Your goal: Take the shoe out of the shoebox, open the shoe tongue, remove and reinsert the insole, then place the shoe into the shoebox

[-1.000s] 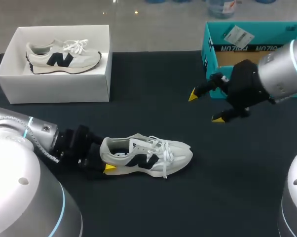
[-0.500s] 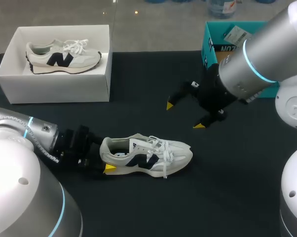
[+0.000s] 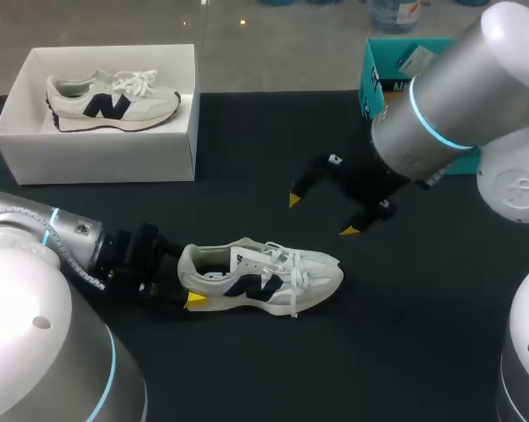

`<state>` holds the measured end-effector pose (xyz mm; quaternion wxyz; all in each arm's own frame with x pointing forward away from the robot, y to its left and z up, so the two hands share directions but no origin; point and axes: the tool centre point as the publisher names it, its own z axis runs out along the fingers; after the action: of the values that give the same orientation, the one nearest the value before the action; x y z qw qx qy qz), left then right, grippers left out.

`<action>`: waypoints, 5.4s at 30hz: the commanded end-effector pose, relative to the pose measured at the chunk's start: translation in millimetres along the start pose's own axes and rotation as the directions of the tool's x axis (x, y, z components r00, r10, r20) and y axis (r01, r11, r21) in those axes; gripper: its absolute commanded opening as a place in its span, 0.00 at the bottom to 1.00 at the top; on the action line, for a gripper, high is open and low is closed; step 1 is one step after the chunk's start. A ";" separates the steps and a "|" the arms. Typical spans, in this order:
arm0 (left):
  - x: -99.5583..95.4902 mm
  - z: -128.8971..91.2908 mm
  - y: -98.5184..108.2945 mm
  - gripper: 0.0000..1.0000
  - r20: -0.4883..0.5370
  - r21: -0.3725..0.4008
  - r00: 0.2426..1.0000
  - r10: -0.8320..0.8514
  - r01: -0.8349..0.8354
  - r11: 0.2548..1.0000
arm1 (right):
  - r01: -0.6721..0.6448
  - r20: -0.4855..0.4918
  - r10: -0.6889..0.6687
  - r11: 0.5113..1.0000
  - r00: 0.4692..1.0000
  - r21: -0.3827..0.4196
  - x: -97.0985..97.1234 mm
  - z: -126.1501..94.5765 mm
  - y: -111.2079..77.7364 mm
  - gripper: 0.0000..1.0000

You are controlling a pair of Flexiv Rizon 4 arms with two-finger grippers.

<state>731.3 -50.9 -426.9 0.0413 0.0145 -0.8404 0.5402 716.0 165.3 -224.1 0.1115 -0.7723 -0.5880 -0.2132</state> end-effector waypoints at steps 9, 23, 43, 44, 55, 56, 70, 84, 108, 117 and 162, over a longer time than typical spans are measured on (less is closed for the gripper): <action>-0.9 2.3 0.9 0.00 0.001 -0.002 1.000 -0.001 0.001 1.000 | 0.035 0.141 -0.037 0.999 0.989 0.021 48.4 65.4 -1.6 1.00; -0.9 2.3 0.9 0.00 0.001 -0.002 1.000 -0.001 0.001 1.000 | 0.091 0.231 -0.108 0.992 0.967 0.083 75.0 119.2 -12.7 1.00; -0.9 2.3 0.9 0.00 0.001 -0.002 1.000 -0.001 0.001 1.000 | 0.104 0.456 -0.165 0.982 0.875 0.156 52.4 146.1 -32.4 1.00; -0.9 2.3 0.9 0.00 0.001 -0.002 1.000 -0.001 0.001 1.000 | 0.102 0.462 -0.163 0.983 0.872 0.155 50.8 145.0 -32.3 1.00; -0.9 2.3 0.9 0.00 0.001 -0.002 1.000 -0.001 0.001 1.000 | 0.100 0.570 -0.176 0.981 0.802 0.164 42.4 142.4 -35.8 1.00; -0.9 2.3 0.9 0.00 0.001 -0.002 1.000 -0.001 0.001 1.000 | 0.101 0.580 -0.180 0.981 0.794 0.166 42.5 143.6 -36.5 1.00; -0.9 2.3 0.9 0.00 0.001 -0.002 1.000 -0.001 0.001 1.000 | 0.095 0.668 -0.198 0.977 0.717 0.189 38.7 153.3 -43.2 1.00; -0.9 2.3 0.9 0.00 0.001 -0.002 1.000 -0.001 0.001 1.000 | 0.065 0.681 -0.153 0.986 0.716 0.154 32.3 136.0 -40.1 0.00; -0.9 2.3 0.9 0.00 0.001 -0.002 1.000 -0.001 0.001 1.000 | -0.020 0.471 0.001 0.999 0.882 0.035 9.8 105.7 -30.2 0.00; -0.9 2.3 0.9 0.00 0.001 -0.002 1.000 -0.001 0.001 1.000 | -0.042 0.453 0.034 0.999 0.891 0.007 -2.8 96.7 -24.4 0.00; -0.9 2.3 0.9 0.00 0.001 -0.002 1.000 -0.001 0.001 1.000 | -0.216 0.464 0.175 0.976 0.868 0.035 -75.8 133.1 -22.1 0.48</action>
<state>731.4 -51.3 -426.7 0.0412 0.0146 -0.8404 0.5401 708.0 156.7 -375.7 0.0314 -0.8094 -0.5863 0.0122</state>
